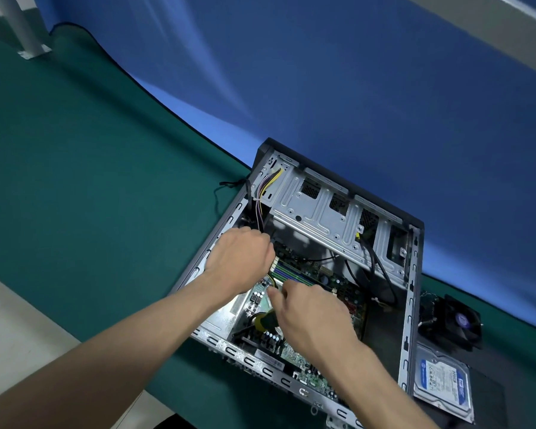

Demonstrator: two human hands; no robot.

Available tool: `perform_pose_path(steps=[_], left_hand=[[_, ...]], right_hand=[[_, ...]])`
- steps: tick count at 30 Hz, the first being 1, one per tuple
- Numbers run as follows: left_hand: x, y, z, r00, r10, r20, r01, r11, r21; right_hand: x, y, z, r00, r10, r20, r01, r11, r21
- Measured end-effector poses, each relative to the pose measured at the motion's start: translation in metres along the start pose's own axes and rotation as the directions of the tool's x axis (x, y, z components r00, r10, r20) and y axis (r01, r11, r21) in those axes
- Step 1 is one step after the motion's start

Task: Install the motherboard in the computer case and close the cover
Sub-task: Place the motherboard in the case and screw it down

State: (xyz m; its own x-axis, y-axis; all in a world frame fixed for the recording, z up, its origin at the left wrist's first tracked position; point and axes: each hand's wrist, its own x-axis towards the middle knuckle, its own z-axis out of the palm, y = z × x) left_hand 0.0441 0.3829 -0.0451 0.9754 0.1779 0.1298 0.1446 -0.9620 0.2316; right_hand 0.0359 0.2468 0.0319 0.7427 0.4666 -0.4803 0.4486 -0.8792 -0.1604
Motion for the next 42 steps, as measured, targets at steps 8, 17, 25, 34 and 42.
perform_pose_path(steps=[8, 17, 25, 34, 42], left_hand=[[0.001, 0.001, 0.0, 1.0, -0.016, 0.012, 0.015, 1.0, 0.011], [0.001, 0.001, 0.0, 1.0, 0.002, 0.006, -0.002, 1.0, 0.0], [0.001, 0.001, 0.0, 1.0, 0.007, 0.012, -0.007, 1.0, 0.017], [0.002, -0.001, 0.002, 1.0, 0.015, 0.012, -0.015, 1.0, -0.003], [0.001, -0.002, 0.002, 1.0, 0.02, -0.003, -0.02, 1.0, 0.006]], right_hand=[[0.001, -0.006, -0.001, 0.999, -0.04, -0.022, 0.039, 0.999, -0.035], [0.005, -0.003, -0.005, 0.996, -0.072, 0.051, 0.068, 0.995, 0.072], [0.001, -0.002, -0.005, 0.986, -0.12, 0.113, 0.105, 0.986, 0.13], [0.007, 0.0, -0.002, 0.997, -0.043, 0.058, 0.036, 0.992, 0.121], [0.0, 0.001, -0.005, 0.997, 0.004, 0.082, -0.017, 0.989, 0.15]])
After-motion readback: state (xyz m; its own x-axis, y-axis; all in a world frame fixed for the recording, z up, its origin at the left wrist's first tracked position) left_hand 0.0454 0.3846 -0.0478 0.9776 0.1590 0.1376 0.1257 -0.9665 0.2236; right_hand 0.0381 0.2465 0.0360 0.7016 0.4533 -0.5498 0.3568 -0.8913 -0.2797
